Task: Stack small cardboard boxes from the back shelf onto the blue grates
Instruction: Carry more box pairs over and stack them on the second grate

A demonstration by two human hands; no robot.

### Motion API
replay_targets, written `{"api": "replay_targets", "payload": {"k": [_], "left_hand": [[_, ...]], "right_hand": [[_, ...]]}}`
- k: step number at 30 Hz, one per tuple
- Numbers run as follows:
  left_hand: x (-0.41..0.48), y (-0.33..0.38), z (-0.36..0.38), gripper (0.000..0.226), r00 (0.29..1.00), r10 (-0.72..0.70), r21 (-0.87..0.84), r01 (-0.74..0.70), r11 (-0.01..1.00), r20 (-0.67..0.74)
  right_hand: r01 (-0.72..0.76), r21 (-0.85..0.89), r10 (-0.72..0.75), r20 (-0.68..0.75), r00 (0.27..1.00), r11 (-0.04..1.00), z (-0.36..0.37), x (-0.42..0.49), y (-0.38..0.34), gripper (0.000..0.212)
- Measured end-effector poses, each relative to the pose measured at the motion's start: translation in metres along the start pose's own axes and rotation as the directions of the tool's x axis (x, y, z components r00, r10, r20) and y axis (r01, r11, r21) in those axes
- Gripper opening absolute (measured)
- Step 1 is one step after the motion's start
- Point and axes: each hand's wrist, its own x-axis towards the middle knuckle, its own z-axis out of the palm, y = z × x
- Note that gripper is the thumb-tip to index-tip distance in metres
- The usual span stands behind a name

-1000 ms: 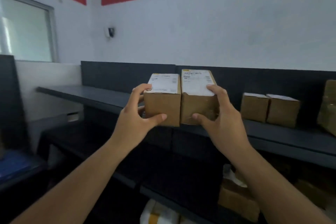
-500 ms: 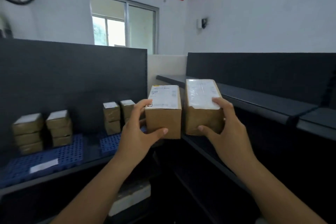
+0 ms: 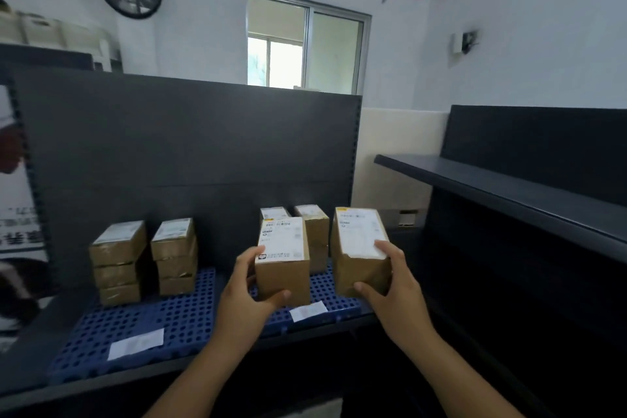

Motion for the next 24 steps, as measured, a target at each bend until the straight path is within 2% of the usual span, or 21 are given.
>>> {"api": "replay_targets", "payload": {"k": [7,12,16,20,24], "left_hand": [[0.050,-0.106,0.039,0.079,0.972,-0.232,0.022,0.233,0.972,-0.024],[0.072,-0.148,0.070,0.078,0.932,-0.357,0.045,0.360,0.932,-0.058],[0.080,-0.167,0.089,0.080,0.918,-0.377,0.053,0.386,0.921,-0.125],[0.084,-0.175,0.099,0.079,0.921,-0.365,0.124,0.381,0.916,-0.134],[0.084,-0.180,0.104,0.076,0.912,-0.378,0.177,0.403,0.898,-0.157]], "right_hand": [[-0.089,-0.050,0.098,0.219,0.971,0.995,0.066,0.072,0.116,0.073],[-0.092,-0.045,0.102,0.326,0.940,0.995,0.098,0.107,0.177,0.073],[-0.068,-0.024,0.072,0.366,0.928,0.997,0.117,0.126,0.206,0.073],[-0.021,-0.026,0.029,0.376,0.926,0.999,0.126,0.133,0.226,0.096],[-0.033,-0.035,0.044,0.394,0.918,0.999,0.130,0.133,0.235,0.101]]}}
